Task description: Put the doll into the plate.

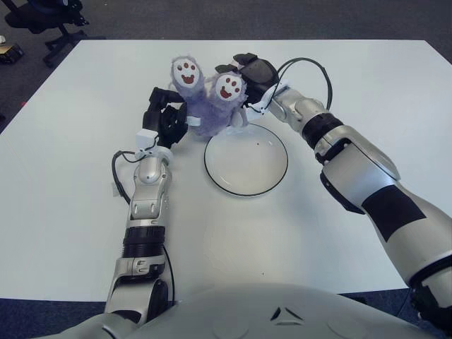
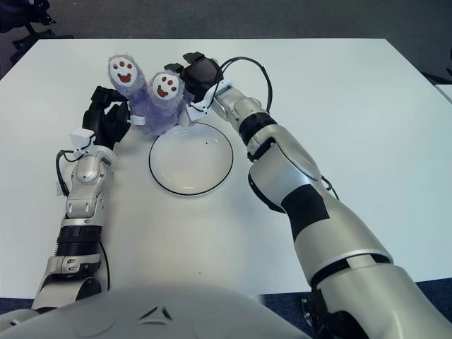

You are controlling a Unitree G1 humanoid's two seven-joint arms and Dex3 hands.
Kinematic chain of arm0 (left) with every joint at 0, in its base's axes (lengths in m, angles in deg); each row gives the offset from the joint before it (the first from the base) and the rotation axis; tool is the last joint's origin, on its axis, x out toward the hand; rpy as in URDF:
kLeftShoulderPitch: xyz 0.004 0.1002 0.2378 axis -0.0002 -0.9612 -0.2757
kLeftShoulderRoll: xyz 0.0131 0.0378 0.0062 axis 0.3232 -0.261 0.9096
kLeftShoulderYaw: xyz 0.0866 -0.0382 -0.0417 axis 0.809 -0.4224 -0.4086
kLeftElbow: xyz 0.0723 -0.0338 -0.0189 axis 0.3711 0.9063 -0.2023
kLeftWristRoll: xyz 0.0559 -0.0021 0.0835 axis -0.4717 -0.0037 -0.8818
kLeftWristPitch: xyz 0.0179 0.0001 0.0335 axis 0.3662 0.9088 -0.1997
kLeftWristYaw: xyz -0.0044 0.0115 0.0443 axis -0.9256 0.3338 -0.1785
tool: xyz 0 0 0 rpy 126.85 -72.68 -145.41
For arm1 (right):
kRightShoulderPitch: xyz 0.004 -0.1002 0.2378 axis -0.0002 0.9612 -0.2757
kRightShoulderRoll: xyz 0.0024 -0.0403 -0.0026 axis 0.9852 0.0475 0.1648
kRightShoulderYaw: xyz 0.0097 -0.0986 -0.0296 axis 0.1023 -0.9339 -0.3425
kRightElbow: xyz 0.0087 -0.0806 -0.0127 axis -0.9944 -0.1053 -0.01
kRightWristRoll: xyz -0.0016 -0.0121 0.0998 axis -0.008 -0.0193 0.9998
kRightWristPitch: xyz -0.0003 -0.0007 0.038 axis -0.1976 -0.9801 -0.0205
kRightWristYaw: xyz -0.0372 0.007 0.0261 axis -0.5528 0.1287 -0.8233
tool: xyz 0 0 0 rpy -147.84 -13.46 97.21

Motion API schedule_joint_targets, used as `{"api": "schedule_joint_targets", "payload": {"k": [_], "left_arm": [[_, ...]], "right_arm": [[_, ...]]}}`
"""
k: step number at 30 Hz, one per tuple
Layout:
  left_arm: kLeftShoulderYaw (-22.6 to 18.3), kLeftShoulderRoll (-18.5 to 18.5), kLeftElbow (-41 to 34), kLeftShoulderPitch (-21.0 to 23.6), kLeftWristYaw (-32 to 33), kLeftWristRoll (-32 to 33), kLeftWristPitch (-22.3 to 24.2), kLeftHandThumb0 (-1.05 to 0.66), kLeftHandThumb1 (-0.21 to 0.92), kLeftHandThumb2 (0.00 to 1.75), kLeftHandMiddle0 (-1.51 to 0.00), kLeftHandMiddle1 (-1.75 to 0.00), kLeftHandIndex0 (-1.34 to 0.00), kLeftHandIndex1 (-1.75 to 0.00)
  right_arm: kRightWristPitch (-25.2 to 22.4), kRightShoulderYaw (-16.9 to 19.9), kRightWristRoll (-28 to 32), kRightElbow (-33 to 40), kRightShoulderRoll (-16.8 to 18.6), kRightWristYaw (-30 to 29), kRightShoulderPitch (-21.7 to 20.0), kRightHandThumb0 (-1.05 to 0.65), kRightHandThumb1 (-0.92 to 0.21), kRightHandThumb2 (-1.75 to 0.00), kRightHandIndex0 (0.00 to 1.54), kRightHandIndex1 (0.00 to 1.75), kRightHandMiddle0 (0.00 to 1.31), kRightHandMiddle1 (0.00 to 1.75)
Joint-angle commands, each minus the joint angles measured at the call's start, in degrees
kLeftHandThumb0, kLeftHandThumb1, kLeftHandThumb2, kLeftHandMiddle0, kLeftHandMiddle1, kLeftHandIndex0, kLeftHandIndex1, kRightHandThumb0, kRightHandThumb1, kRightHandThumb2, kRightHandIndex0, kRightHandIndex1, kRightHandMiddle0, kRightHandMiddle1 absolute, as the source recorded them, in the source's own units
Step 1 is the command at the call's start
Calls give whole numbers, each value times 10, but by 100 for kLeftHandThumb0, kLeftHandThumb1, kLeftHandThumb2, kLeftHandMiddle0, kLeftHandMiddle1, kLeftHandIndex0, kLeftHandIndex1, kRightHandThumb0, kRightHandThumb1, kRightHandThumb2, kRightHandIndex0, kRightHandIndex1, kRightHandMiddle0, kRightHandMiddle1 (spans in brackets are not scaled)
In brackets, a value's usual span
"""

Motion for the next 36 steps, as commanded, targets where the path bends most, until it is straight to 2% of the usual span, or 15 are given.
{"api": "schedule_joint_targets", "payload": {"k": [1,7,14,15,18,22,25,28,29,30,31,32,34,36], "left_arm": [[4,-1,-6,-4,3,-4,4,-35,92,46,-60,-167,-26,-168],[5,-2,-7,-4,4,-5,6,-35,92,46,-60,-167,-27,-168],[5,-1,-7,-4,5,-5,6,-35,92,45,-60,-167,-27,-168],[6,-1,-9,-5,5,-5,8,-35,92,45,-60,-167,-27,-168],[6,-1,-12,-6,5,-4,10,-35,92,45,-60,-167,-27,-168],[7,-1,-14,-6,5,-4,11,-35,92,45,-60,-167,-27,-168],[7,-1,-14,-6,5,-4,11,-35,92,45,-60,-167,-27,-168],[7,-1,-14,-7,6,-4,12,-35,92,45,-60,-167,-27,-168],[7,0,-14,-7,5,-4,11,-35,92,45,-60,-167,-27,-168],[7,0,-14,-7,5,-3,11,-35,92,45,-60,-167,-27,-168],[7,0,-14,-6,5,-3,11,-35,92,45,-60,-167,-27,-168],[8,0,-14,-6,5,-3,11,-35,92,45,-60,-167,-27,-168],[8,0,-14,-6,5,-4,12,-35,92,45,-60,-167,-27,-168],[8,-1,-14,-6,5,-4,11,-35,92,45,-60,-167,-27,-168]], "right_arm": [[5,2,6,-8,6,20,-15,-44,-79,0,48,2,39,2],[5,11,19,-21,11,98,-17,-40,-78,0,56,2,48,4],[5,13,24,-19,10,115,-18,-39,-78,0,58,1,49,3],[1,18,30,-23,11,148,-23,-39,-78,0,58,1,49,3],[-11,29,46,-29,15,208,-30,-33,-80,-1,62,3,56,6],[-20,35,52,-27,16,225,-30,-27,-83,-1,70,8,66,12],[-22,36,53,-26,16,228,-29,-24,-85,0,67,36,63,38],[-23,37,53,-25,16,230,-29,-24,-86,0,63,48,61,48],[-15,48,64,-26,13,220,-19,-24,-86,0,63,49,60,49],[-9,57,73,-27,10,212,-11,-2,-85,-10,63,79,57,94],[-5,63,78,-28,8,207,-6,12,-80,-26,62,101,54,123],[-1,67,82,-29,5,204,-2,18,-78,-32,61,109,53,133],[2,71,85,-30,2,201,1,30,-68,-56,60,132,54,158],[3,73,87,-30,0,200,2,35,-63,-68,59,141,55,166]]}}
